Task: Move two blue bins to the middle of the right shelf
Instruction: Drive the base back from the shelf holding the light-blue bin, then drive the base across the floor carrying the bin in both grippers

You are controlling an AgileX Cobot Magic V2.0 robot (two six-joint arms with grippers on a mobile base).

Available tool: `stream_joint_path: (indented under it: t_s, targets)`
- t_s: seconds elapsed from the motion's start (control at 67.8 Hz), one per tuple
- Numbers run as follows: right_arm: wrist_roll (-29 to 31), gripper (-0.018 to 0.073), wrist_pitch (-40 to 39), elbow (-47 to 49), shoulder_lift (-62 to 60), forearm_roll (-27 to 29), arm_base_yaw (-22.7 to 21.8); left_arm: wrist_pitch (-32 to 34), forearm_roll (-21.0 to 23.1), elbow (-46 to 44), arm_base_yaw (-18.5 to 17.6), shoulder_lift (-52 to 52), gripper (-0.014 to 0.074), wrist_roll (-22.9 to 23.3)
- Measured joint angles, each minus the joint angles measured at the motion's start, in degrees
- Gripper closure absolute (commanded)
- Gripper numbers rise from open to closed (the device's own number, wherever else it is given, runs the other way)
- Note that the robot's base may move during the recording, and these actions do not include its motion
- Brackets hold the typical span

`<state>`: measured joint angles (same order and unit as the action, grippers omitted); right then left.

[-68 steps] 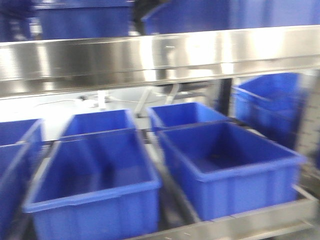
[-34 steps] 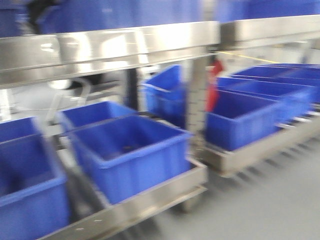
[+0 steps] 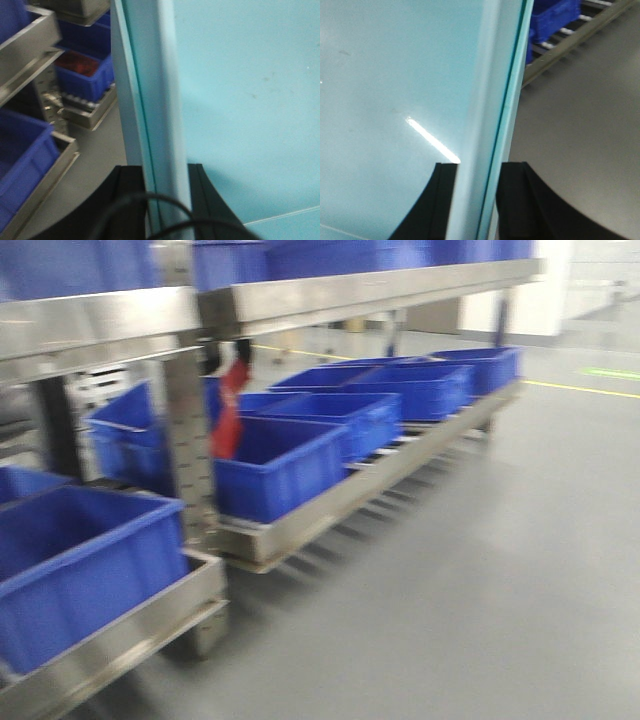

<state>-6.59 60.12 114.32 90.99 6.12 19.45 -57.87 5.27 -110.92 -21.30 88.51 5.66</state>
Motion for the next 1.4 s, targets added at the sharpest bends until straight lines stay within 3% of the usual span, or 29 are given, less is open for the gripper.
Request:
stream_joint_path:
  t_s: [1.402]
  targets:
    - [0.0,0.0712,0.0,0.0,0.0,-0.1,0.0,0.1,0.0,0.0,0.0,0.1,0.0707,0.0]
